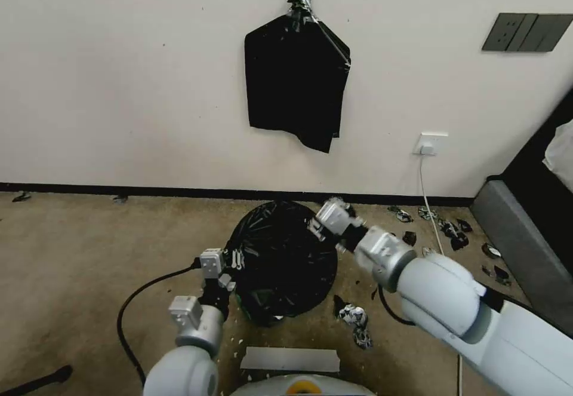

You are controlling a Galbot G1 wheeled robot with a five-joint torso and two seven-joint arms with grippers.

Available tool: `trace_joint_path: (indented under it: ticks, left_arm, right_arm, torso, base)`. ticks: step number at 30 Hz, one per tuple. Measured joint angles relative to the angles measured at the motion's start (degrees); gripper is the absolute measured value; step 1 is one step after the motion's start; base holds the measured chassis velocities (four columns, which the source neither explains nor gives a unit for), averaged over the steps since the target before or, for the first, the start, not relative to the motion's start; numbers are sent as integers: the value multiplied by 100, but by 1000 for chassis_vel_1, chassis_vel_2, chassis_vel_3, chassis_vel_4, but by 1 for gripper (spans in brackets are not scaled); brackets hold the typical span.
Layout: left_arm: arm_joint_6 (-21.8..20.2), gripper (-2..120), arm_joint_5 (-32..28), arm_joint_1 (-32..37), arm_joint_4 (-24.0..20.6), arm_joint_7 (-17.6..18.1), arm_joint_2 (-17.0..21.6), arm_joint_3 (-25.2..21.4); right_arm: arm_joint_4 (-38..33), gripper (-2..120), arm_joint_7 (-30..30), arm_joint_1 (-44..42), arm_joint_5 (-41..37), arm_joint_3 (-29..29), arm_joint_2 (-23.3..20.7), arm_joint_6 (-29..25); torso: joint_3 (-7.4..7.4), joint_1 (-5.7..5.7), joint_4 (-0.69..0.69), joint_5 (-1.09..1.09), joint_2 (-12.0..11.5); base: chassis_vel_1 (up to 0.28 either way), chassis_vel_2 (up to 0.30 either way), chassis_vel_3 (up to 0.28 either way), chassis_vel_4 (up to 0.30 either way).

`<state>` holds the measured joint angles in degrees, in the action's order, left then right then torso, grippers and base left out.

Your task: Place a trash bag onto the trash bin.

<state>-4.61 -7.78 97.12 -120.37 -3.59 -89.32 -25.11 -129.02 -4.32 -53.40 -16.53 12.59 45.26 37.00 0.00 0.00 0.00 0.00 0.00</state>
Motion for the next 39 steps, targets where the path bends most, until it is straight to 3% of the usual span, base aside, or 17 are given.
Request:
trace_joint_path:
  ticks: [3,5,23,39]
  left_arm:
    - [74,7,181,44,-41,-52,-18,19]
    - [100,7,227,55,-61,-68,-21,19]
    - [240,7,518,275,-242,-158,-109,177]
    - [245,7,514,322,-313,-172,-150,231]
  right_arm:
    - [190,2,-117,117,-310,305,80,199]
    - [248,0,-151,137,-398,369,108,250]
    - [1639,0,-253,876,-648,1426,822,461]
    - [2240,0,-192,1104,-552,1621,1121,419]
  torso:
    - [0,0,0,0,0]
    - [0,0,-1,0,0]
    - [0,0,0,-1,0]
    - [0,0,-1,0,0]
  base:
    - [0,0,0,0]
    - [0,0,0,0]
    - [0,0,0,0]
    - [0,0,0,0]
